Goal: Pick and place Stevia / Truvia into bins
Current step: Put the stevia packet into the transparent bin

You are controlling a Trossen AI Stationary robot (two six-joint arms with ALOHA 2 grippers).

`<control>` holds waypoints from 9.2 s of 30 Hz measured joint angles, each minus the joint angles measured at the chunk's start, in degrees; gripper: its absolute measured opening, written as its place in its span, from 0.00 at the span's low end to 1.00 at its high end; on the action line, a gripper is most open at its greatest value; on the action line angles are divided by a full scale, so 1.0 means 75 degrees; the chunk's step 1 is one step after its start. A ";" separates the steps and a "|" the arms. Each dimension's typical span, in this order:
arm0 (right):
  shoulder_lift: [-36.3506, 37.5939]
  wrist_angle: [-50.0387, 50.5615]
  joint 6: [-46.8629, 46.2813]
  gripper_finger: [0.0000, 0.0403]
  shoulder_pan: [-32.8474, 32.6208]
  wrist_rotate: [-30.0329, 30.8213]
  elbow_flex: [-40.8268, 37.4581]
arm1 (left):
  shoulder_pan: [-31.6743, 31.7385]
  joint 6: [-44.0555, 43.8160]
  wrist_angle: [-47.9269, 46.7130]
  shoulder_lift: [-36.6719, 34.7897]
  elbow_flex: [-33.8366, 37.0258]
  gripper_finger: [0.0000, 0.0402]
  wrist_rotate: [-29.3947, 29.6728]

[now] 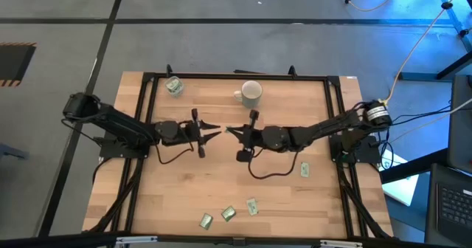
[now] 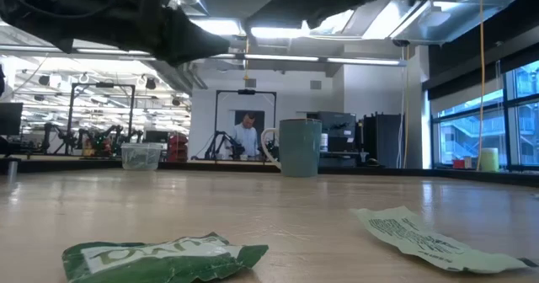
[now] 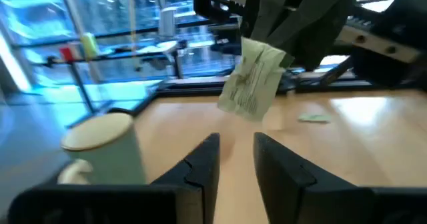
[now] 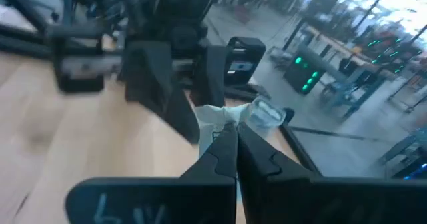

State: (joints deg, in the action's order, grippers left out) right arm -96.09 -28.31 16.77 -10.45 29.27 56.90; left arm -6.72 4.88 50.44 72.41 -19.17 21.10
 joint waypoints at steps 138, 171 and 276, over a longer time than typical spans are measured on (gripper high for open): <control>-0.0561 0.4263 -0.2409 0.20 0.0530 0.0794 -0.0006 | 0.5988 -0.2349 -1.1153 0.2740 -0.3239 0.01 0.4229; 0.1213 0.7525 -0.3558 0.20 0.0442 -0.2754 0.0006 | 0.4726 -0.2253 -1.0135 -0.0554 -0.3115 0.24 -0.0116; 0.0382 -0.0772 -0.3169 0.01 0.0145 -0.5539 -0.0488 | -0.0583 0.2234 -0.1034 -0.0281 -0.0716 0.19 -0.3050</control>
State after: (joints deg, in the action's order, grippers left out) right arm -93.22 -34.10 -7.00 -9.37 -12.27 53.25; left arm -11.09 21.63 42.69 70.31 -24.54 -1.77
